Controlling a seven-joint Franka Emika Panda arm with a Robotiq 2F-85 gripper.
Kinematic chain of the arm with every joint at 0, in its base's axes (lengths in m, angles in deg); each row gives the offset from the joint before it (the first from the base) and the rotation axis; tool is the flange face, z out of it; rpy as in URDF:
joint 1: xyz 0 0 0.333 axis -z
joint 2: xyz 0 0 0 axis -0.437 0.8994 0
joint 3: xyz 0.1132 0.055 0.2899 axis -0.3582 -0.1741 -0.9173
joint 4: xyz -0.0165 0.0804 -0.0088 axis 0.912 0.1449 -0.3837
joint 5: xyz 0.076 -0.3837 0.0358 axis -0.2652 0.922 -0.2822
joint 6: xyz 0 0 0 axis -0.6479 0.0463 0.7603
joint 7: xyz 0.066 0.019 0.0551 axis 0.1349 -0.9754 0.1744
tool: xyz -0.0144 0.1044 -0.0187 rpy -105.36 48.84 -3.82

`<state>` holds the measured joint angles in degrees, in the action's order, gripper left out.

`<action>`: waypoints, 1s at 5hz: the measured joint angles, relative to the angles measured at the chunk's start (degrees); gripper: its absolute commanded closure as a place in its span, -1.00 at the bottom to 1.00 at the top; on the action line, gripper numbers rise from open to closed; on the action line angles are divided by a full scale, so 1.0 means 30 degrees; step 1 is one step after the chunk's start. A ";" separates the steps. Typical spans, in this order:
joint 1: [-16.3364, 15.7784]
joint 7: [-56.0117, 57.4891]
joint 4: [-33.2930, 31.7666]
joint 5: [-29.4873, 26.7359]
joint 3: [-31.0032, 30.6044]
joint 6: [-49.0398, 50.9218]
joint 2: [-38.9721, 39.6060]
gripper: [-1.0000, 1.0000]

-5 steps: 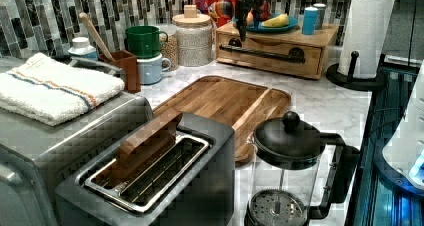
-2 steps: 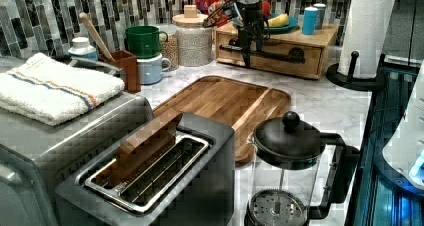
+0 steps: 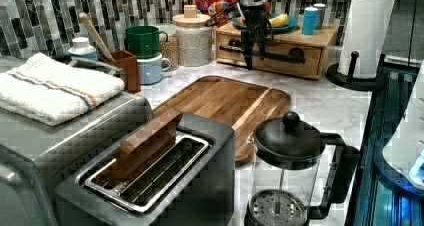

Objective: Open the drawer.

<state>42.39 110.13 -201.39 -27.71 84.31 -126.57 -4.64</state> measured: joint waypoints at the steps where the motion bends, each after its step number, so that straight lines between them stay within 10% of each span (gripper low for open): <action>1: 0.0653 0.0410 0.0149 -0.0785 -0.0187 0.0373 -0.0098 -1.00; 5: -0.0117 -0.2331 -0.1044 -0.0962 -0.1808 -0.1996 -0.0555 -1.00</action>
<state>42.04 103.14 -204.52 -30.60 78.88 -132.56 -6.31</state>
